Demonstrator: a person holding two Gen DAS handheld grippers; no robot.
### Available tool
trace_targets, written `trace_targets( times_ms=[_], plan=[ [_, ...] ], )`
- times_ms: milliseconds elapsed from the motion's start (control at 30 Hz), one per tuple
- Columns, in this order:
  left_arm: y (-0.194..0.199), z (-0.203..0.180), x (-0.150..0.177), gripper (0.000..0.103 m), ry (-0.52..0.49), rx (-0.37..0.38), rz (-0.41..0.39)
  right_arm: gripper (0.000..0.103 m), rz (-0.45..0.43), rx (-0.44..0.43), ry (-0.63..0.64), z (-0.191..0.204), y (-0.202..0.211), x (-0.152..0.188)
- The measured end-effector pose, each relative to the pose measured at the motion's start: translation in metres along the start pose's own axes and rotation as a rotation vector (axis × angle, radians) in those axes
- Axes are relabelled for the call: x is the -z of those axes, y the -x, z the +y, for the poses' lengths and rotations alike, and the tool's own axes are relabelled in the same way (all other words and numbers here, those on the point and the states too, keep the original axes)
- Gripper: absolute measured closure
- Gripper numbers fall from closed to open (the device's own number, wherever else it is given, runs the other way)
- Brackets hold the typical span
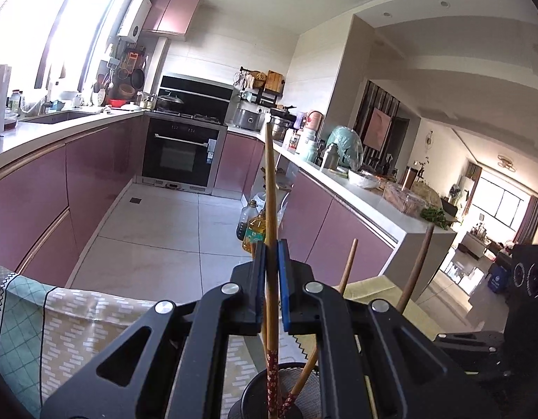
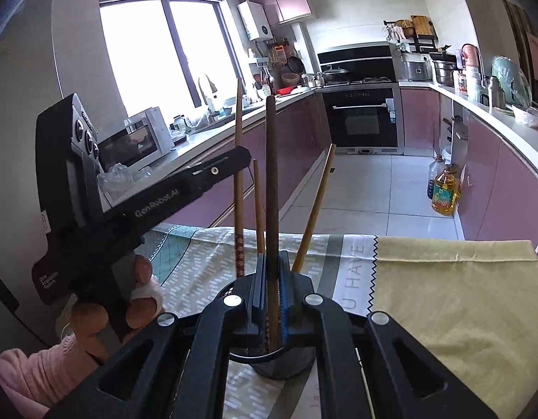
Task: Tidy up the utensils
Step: 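Lower the left tool's chopstick into the cup and open while the right tool releases its chopstick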
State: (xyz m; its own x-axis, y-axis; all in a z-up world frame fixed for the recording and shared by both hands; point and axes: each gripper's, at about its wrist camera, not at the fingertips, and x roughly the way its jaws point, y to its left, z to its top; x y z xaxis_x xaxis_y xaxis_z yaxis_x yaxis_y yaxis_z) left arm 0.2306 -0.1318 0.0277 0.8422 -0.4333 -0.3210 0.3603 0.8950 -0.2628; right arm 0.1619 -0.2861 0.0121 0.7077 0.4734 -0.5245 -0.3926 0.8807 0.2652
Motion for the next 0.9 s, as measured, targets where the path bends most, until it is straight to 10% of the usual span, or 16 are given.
trace_targets(
  times_ms=[533,900],
  plan=[
    [-0.018,0.008,0.035,0.088,-0.143,0.033,0.297,0.089,0.051,0.043,-0.06,-0.012,-0.019,0.004],
    [0.038,0.021,0.033,0.063,-0.128,0.025,0.222,0.07,-0.009,0.027,-0.016,0.004,0.011,0.014]
  ],
)
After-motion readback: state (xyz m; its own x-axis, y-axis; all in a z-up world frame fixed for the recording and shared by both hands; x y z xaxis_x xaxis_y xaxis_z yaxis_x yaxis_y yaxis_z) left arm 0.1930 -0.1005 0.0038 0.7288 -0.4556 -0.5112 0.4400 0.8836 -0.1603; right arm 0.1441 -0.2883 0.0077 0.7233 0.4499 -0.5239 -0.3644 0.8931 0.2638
